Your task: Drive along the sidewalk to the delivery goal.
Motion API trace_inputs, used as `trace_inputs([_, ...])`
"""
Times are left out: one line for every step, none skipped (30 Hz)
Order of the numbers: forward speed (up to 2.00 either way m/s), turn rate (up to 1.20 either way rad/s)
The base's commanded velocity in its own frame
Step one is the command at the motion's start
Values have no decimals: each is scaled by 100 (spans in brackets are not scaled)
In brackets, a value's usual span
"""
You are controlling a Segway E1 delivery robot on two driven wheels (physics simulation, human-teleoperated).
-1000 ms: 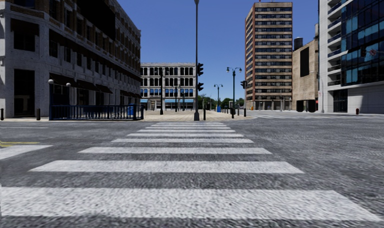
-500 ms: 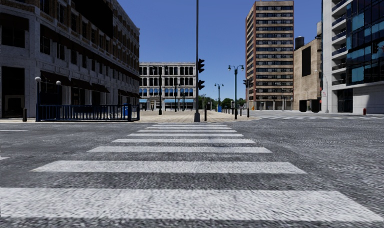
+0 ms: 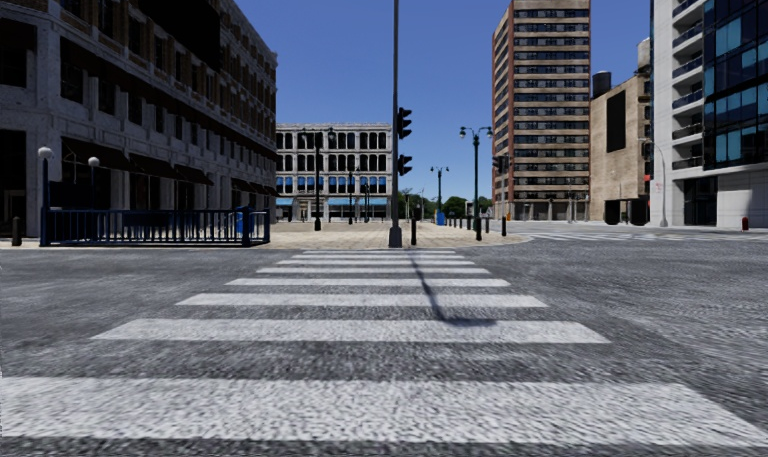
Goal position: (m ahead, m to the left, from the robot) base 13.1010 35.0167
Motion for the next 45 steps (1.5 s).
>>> trace_inputs([200, 0])
trace_inputs([200, 0])
trace_inputs([200, 0])
trace_inputs([200, 0])
trace_inputs([200, 0])
trace_inputs([200, 0])
trace_inputs([200, 0])
trace_inputs([200, 0])
trace_inputs([200, 0])
trace_inputs([200, 0])
trace_inputs([200, 0])
trace_inputs([200, 0])
trace_inputs([200, 0])
trace_inputs([200, 0])
trace_inputs([200, 0])
trace_inputs([200, 0])
trace_inputs([200, 0])
trace_inputs([200, 0])
trace_inputs([200, 0])
trace_inputs([200, 0])
trace_inputs([200, 0])
trace_inputs([200, 0])
trace_inputs([200, 0])
trace_inputs([200, 0])
trace_inputs([200, 0])
trace_inputs([200, 0])
trace_inputs([200, 0])
trace_inputs([200, 0])
trace_inputs([200, 0])
trace_inputs([200, 0])
trace_inputs([200, 0])
trace_inputs([200, 0])
trace_inputs([200, 0])
trace_inputs([200, 0])
trace_inputs([200, 0])
trace_inputs([200, 0])
trace_inputs([200, 0])
trace_inputs([200, 0])
trace_inputs([200, 0])
trace_inputs([200, 0])
trace_inputs([200, 0])
trace_inputs([200, 0])
trace_inputs([200, 0])
trace_inputs([200, 0])
trace_inputs([200, 0])
